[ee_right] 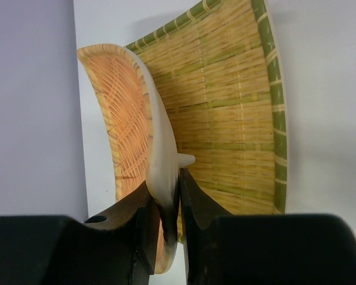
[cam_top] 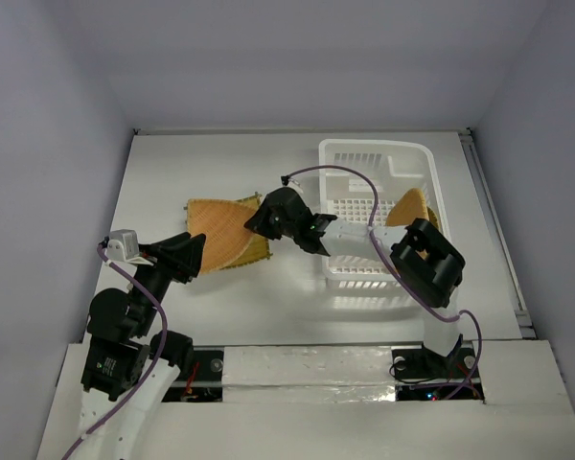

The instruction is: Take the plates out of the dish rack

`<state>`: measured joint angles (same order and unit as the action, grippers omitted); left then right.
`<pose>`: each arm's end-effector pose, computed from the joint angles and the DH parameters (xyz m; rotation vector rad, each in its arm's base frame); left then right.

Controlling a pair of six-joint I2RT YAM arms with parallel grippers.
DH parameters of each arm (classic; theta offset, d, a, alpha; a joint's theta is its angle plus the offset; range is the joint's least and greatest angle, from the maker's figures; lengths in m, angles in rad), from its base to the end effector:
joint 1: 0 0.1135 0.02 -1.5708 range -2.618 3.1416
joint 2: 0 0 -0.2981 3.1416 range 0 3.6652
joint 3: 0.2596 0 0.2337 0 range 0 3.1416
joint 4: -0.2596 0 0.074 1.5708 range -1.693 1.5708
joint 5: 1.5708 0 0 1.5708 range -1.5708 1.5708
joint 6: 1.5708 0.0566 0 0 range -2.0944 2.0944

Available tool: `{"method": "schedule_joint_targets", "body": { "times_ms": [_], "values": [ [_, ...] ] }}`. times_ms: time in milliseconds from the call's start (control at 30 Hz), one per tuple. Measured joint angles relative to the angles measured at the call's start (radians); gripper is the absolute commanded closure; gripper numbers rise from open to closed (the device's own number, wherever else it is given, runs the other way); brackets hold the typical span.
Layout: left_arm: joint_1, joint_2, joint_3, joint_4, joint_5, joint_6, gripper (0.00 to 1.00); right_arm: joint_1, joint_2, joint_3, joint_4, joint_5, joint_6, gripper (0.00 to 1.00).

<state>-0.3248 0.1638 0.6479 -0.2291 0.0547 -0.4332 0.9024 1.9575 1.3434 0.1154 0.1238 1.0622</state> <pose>0.0219 -0.0107 0.3533 -0.0253 1.3472 -0.6790 0.2942 0.3613 0.2462 0.2619 2.2336 1.0332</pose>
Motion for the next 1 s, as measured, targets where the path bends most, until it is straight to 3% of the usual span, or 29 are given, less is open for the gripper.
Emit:
{"method": "schedule_joint_targets", "body": {
  "times_ms": [100, 200, 300, 500, 867, 900, 1000],
  "values": [
    [0.000, 0.000, 0.000, 0.000, 0.001, 0.000, 0.59, 0.000, 0.000, 0.000, 0.001, 0.006, 0.000, 0.67],
    [0.000, 0.000, 0.000, 0.000, 0.001, 0.000, 0.59, 0.000, 0.000, 0.000, -0.005, 0.017, -0.009, 0.40],
    [0.000, 0.000, 0.000, 0.000, 0.001, 0.000, 0.59, 0.000, 0.000, 0.003, -0.021, 0.031, -0.030, 0.23],
    [0.000, 0.000, 0.000, 0.000, 0.001, 0.000, 0.59, 0.000, 0.000, 0.018, -0.096, 0.075, -0.095, 0.04],
    [0.000, 0.000, 0.000, 0.000, 0.001, 0.000, 0.59, 0.001, -0.101, 0.035, -0.235, 0.197, -0.203, 0.02],
    [0.000, 0.000, 0.000, 0.000, 0.001, 0.000, 0.59, 0.002, -0.114, 0.037, -0.245, 0.208, -0.212, 0.04],
    [0.000, 0.000, 0.000, 0.000, 0.001, 0.000, 0.61, 0.008, -0.156, 0.052, -0.283, 0.247, -0.247, 0.36]
  ]
}}
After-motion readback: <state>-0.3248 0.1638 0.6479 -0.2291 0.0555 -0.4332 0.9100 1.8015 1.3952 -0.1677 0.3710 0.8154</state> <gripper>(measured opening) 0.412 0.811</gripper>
